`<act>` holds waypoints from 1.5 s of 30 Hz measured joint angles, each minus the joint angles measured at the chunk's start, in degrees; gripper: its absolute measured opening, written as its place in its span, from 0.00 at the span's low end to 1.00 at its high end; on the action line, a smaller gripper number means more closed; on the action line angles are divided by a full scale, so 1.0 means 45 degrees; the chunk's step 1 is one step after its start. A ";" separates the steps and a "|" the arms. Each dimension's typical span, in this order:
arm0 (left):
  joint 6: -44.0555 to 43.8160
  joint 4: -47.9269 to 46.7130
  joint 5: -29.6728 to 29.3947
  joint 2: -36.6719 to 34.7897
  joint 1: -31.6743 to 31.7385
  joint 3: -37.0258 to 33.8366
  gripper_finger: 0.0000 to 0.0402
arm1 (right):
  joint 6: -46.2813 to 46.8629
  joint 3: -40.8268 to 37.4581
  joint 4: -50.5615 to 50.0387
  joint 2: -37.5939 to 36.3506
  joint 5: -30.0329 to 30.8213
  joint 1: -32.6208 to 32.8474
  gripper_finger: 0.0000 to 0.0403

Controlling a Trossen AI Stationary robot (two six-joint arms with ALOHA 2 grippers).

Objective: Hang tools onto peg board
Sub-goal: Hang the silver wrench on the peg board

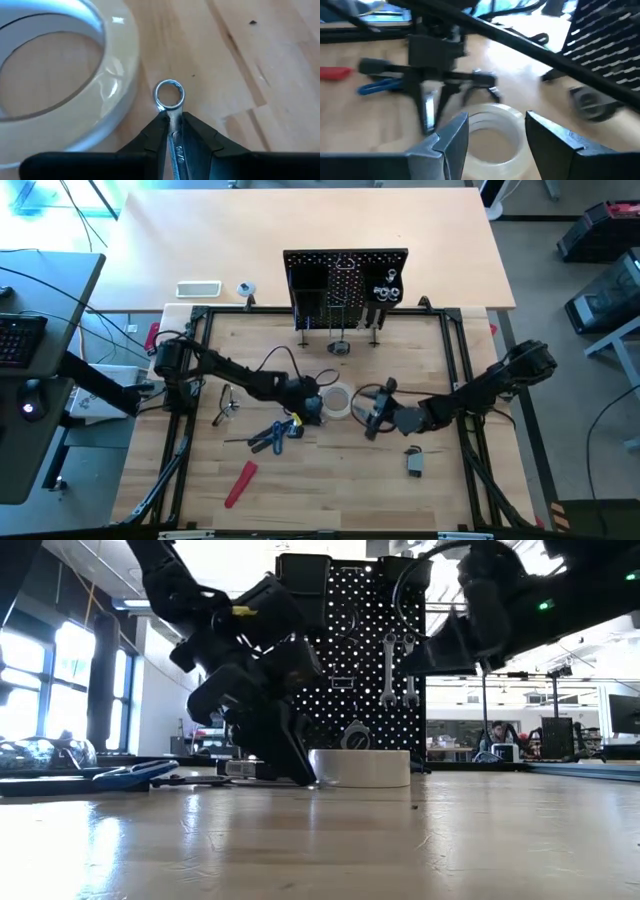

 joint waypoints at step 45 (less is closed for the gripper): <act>0.0180 0.0573 0.0008 0.1476 -0.0470 0.1254 0.12 | 0.2429 0.2973 -0.0650 0.5469 -0.2904 0.0508 0.24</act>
